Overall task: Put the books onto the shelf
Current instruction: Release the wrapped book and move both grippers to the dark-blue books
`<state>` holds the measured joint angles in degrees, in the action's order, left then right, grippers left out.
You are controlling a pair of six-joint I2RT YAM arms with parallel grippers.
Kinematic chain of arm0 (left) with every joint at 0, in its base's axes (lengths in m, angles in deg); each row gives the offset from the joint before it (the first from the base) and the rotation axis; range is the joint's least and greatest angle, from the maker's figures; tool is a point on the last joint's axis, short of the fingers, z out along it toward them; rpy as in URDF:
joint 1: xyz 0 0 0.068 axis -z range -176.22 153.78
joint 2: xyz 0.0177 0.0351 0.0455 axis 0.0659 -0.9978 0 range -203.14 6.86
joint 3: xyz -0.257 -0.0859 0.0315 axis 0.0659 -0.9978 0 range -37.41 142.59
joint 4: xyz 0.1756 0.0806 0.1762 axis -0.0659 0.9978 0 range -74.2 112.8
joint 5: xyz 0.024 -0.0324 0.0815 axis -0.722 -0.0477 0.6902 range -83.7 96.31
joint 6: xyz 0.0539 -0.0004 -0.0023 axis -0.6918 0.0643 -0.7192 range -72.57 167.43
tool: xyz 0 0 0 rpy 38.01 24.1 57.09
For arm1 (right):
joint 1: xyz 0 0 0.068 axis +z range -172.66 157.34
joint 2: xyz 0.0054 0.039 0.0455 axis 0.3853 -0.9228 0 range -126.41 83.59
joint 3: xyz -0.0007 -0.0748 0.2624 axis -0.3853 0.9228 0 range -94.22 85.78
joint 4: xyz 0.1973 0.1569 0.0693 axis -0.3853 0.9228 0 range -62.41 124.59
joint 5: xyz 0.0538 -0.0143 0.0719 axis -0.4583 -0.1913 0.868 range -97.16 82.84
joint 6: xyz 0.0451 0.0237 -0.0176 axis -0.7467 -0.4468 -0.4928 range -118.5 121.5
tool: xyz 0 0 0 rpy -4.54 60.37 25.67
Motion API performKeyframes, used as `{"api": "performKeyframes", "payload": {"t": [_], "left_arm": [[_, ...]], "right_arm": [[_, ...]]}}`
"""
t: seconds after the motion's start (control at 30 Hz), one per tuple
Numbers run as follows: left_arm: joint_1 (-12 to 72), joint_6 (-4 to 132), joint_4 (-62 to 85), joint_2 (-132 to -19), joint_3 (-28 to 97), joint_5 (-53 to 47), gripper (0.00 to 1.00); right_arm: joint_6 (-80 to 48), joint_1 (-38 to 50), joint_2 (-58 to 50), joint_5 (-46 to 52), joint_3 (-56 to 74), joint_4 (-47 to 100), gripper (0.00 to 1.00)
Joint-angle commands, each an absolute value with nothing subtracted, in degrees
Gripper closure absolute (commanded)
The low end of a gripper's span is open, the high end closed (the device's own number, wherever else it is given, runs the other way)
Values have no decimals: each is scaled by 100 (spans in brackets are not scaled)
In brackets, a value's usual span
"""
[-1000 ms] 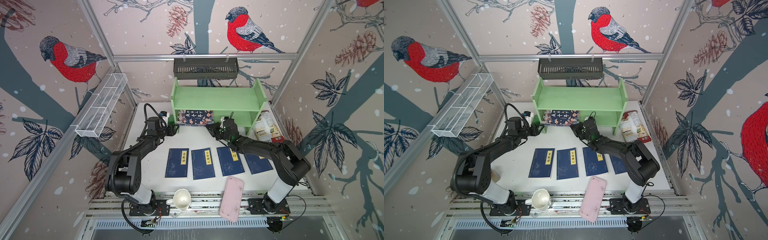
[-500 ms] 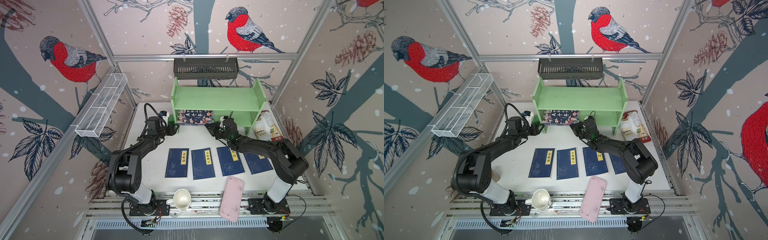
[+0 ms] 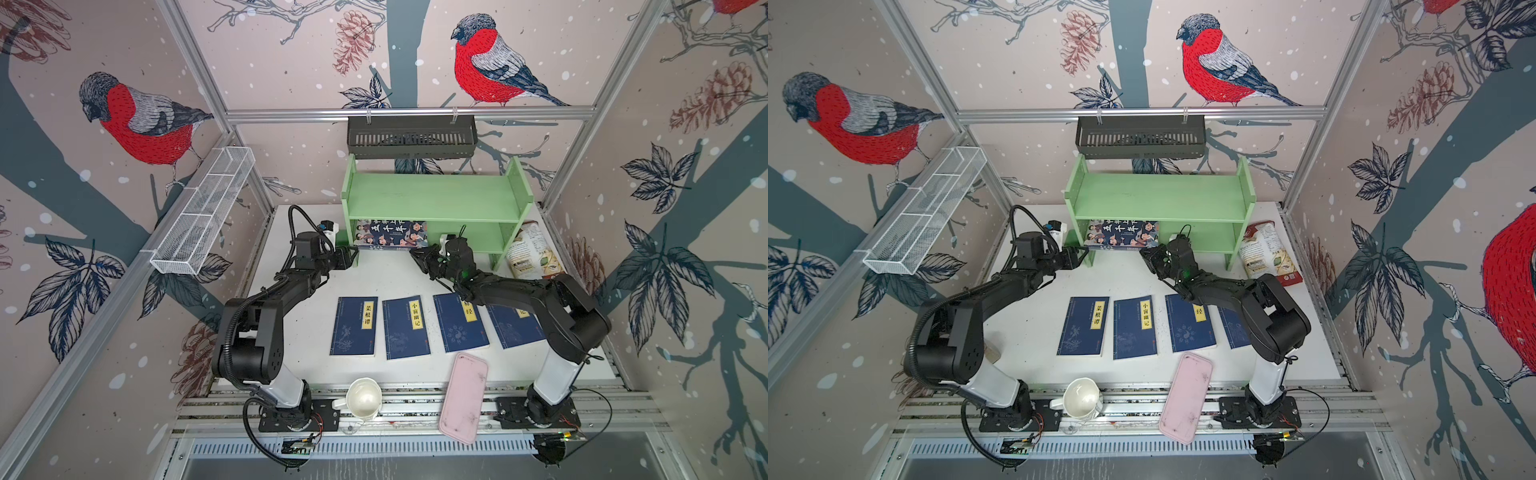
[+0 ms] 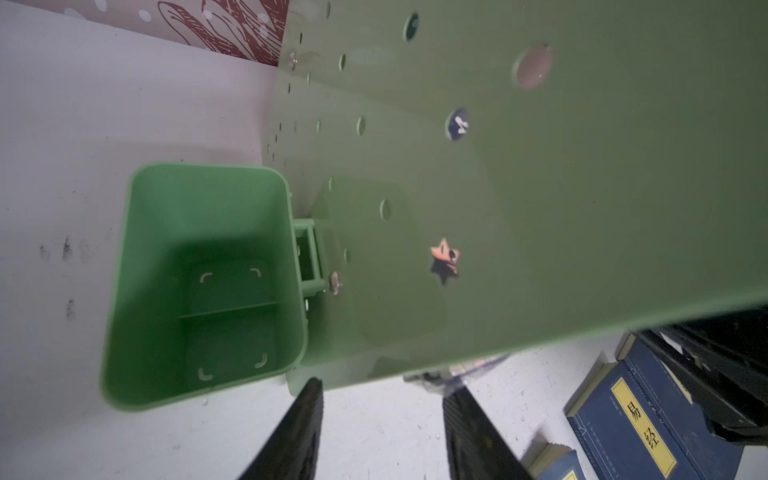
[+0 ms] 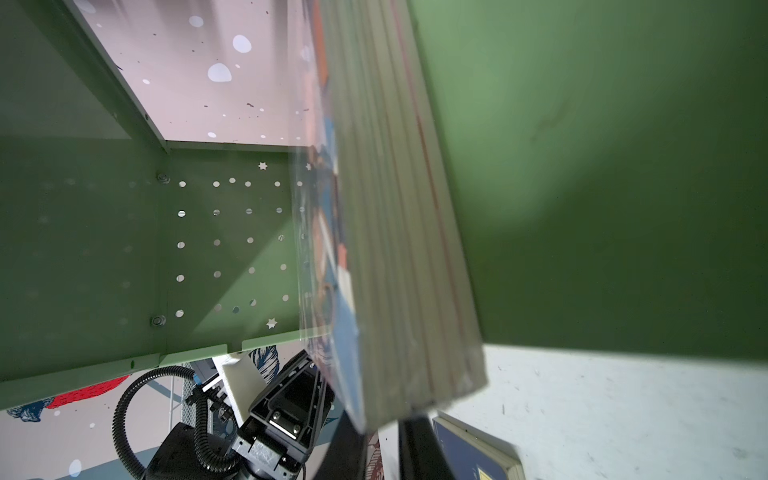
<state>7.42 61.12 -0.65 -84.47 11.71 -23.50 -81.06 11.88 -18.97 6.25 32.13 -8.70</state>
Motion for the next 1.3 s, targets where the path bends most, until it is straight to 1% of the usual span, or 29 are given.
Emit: {"api": "performKeyframes", "payload": {"t": [0.0,0.73,0.83,0.93,0.97,1.03,1.1,1.27], "left_arm": [[747,6131,-403,-8465,1207,-2327,52],[747,6215,-395,-8514,1165,-2349,52],[740,6105,-184,-8388,1130,-2383,53],[730,5928,214,-8152,1061,-2379,53],[717,5856,387,-8043,1049,-2388,53],[676,5759,789,-7816,1049,-2417,52],[624,5613,1277,-7557,1084,-2514,52],[533,5302,2871,-7172,1429,-2587,49]], "right_arm": [[-8185,1203,-1890,663,3223,-1142,84],[-8052,1153,-1916,735,2984,-862,83],[-8029,1168,-1857,752,3014,-848,83],[-7888,1227,-1678,749,3123,-721,80],[-7820,1247,-1581,736,3181,-623,79],[-7590,1310,-1346,668,3328,-416,72],[-7188,1425,-1067,614,3428,16,61],[-5891,1839,-526,553,3310,1482,39]]}}
